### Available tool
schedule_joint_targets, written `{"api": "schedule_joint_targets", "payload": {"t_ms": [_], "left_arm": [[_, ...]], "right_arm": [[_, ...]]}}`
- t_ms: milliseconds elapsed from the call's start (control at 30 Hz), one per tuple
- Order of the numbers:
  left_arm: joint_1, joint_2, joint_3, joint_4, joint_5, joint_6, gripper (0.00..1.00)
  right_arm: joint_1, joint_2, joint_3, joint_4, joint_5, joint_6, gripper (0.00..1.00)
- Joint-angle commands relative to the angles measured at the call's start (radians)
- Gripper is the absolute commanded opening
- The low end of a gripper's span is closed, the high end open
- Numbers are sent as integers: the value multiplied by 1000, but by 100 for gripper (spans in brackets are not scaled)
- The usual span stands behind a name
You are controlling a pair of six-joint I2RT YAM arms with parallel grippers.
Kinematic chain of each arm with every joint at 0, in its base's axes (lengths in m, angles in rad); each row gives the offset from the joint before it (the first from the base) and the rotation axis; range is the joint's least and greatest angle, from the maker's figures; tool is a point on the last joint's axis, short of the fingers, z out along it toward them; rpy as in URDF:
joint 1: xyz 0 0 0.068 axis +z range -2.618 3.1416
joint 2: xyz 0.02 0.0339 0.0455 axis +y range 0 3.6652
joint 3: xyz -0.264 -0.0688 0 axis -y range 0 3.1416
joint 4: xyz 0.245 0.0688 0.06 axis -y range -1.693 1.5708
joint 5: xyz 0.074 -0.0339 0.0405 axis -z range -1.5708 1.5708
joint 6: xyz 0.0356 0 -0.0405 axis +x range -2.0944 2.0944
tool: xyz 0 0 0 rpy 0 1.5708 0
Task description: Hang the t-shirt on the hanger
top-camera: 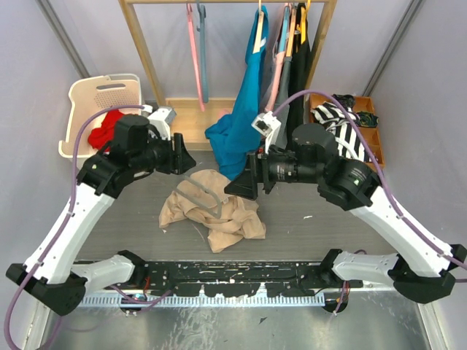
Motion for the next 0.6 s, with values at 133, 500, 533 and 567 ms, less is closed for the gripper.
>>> {"api": "schedule_joint_targets", "payload": {"t_ms": [133, 500, 533, 567], "left_arm": [[-27, 76, 70, -125, -12, 26, 19], [-54, 98, 68, -114, -28, 17, 19], [-55, 100, 67, -113, -31, 16, 19], [-56, 101, 66, -112, -31, 15, 19]], "right_arm": [[25, 132, 104, -117, 107, -174, 69], [89, 265, 172, -51, 96, -164, 69], [91, 270, 173, -42, 90, -160, 69], [93, 274, 174, -34, 86, -155, 69]]}}
